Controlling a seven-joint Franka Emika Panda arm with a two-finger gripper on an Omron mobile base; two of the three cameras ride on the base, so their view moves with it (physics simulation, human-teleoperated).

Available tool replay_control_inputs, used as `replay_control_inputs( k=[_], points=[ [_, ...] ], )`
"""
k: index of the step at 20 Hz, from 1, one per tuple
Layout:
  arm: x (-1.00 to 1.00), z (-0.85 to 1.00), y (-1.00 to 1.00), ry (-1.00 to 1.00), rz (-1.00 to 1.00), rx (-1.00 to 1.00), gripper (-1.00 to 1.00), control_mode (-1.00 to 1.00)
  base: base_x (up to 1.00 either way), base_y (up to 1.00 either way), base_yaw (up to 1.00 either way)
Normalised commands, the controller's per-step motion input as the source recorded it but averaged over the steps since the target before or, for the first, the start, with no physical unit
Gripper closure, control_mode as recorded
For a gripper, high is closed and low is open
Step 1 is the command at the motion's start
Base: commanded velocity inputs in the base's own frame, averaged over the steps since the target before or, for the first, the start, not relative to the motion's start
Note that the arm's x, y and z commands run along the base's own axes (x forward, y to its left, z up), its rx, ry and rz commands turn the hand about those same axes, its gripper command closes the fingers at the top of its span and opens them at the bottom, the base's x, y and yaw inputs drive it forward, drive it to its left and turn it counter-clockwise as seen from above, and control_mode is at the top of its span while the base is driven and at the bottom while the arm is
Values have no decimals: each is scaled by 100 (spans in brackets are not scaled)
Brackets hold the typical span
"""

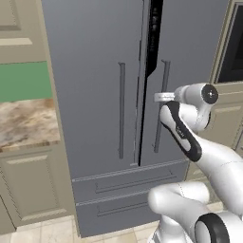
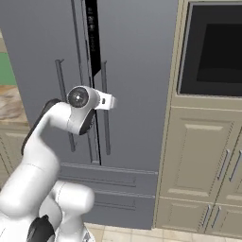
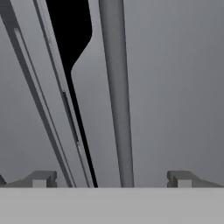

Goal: Place one of the steaks on the plate and the other in the bowl. Then place the bowl in the fridge.

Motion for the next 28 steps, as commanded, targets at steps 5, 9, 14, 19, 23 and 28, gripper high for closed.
replay_control_inputs(
  k=[5,9,14,19,23,28],
  points=[
    [49,-27,0,0,0,-6,-100,-100,0,0,0],
    [51,-27,-4,-3,0,-6,-100,-100,0,0,0],
    [61,-18,-30,0,0,0,-100,-100,0,0,0],
    [73,-26,-5,0,0,-1,-100,-100,0,0,0],
    [65,-20,2,0,0,-5,-100,-100,0,0,0],
    [58,-6,-27,13,-1,-2,100,-100,0,0,0]
  ],
)
